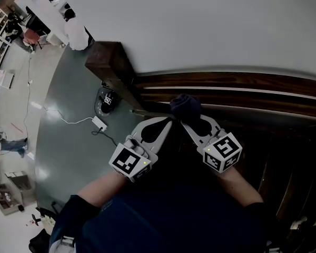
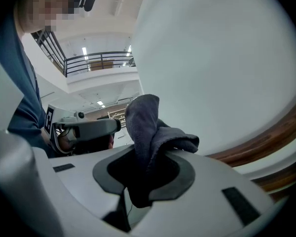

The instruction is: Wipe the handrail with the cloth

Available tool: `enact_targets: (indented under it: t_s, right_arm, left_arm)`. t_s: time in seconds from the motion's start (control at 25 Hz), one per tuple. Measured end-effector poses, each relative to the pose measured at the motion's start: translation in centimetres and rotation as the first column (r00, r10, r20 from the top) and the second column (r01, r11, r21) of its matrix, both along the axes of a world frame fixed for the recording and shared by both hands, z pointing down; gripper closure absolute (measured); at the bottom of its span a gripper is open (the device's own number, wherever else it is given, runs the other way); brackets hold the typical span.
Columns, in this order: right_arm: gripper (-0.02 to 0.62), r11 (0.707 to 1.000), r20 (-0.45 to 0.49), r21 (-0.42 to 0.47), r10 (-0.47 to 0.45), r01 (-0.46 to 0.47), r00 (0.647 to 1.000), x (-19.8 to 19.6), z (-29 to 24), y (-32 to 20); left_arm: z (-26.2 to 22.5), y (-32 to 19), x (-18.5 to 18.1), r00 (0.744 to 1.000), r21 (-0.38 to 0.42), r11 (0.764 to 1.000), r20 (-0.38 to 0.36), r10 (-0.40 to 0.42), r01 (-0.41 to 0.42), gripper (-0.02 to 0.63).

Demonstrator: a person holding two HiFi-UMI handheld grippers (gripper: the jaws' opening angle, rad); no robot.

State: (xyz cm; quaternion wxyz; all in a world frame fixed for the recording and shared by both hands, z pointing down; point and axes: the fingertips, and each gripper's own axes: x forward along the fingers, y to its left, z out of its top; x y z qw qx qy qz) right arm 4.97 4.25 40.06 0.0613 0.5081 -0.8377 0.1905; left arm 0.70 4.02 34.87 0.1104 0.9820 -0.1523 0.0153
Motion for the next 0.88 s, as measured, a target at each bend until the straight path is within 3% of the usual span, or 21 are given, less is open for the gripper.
enact_targets:
  t_s: [0.52,0.88]
  right_arm:
    - [0.508,0.991,-0.075,-0.001,0.135,-0.135,0.988,1.3,-1.2,0.3]
    - [0.508,0.961,-0.133,0.012,0.276,-0.277,0.952,6.4,-1.7,0.0]
  left_arm:
    - [-1.4,-1.1,-1.3,0.995,-0.024,0.998,-0.078,0.054,-0.056,0.603]
    - [-0.7,-0.9,2.4,0.979,-0.014,0.983,-0.088,0.182,-0.184,0.603]
